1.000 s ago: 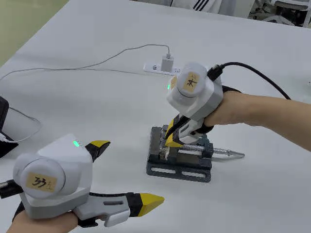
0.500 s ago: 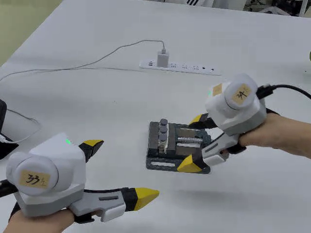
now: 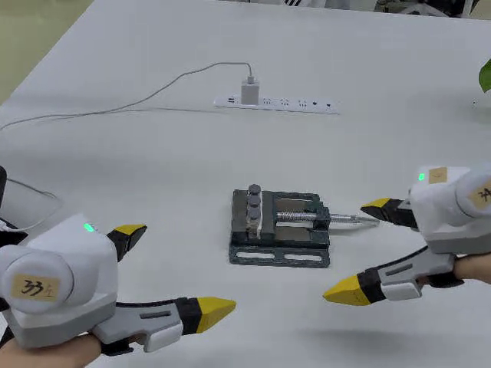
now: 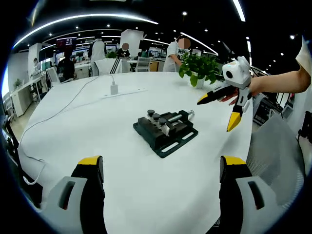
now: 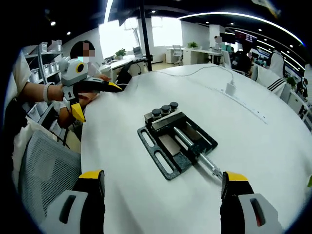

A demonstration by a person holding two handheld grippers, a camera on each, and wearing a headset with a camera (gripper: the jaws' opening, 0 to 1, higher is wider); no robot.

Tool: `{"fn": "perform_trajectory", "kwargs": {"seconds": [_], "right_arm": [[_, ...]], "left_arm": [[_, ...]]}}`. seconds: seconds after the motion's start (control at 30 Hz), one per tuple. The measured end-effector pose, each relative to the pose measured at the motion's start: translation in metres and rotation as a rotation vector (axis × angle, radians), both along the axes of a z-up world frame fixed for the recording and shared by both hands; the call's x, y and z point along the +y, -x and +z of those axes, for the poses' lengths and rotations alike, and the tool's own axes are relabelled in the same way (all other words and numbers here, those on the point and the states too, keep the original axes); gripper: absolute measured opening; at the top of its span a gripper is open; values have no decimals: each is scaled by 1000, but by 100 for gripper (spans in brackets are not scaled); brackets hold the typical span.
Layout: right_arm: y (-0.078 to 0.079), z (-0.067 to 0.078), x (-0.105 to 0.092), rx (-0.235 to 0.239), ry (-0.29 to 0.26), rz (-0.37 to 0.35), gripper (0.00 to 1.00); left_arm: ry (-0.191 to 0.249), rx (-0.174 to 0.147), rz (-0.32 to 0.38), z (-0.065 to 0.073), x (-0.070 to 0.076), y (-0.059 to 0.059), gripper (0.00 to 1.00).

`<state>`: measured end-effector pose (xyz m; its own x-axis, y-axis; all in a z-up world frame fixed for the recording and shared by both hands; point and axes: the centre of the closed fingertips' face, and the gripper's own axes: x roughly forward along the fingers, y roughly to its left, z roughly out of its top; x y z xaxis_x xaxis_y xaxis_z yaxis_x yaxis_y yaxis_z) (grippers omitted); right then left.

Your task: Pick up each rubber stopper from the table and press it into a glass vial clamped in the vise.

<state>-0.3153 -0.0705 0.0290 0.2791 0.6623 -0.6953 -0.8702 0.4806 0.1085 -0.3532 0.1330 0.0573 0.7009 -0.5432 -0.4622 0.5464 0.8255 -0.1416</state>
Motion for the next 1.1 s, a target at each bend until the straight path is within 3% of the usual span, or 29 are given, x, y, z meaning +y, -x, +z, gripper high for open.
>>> {"fn": "perform_trajectory", "kwargs": {"seconds": [0.3,0.67,1.1], "right_arm": [[22,4,-24,-11,-82,-104,99],[28,3,-29,4,-105,-139,99],[32,-1,-31,11,-100,-132,99]], "left_arm": [[-12,8,3,0,6,3,99],[-20,18,-1,-3,4,8,99],[-19,23,3,-5,2,11,99]]}}
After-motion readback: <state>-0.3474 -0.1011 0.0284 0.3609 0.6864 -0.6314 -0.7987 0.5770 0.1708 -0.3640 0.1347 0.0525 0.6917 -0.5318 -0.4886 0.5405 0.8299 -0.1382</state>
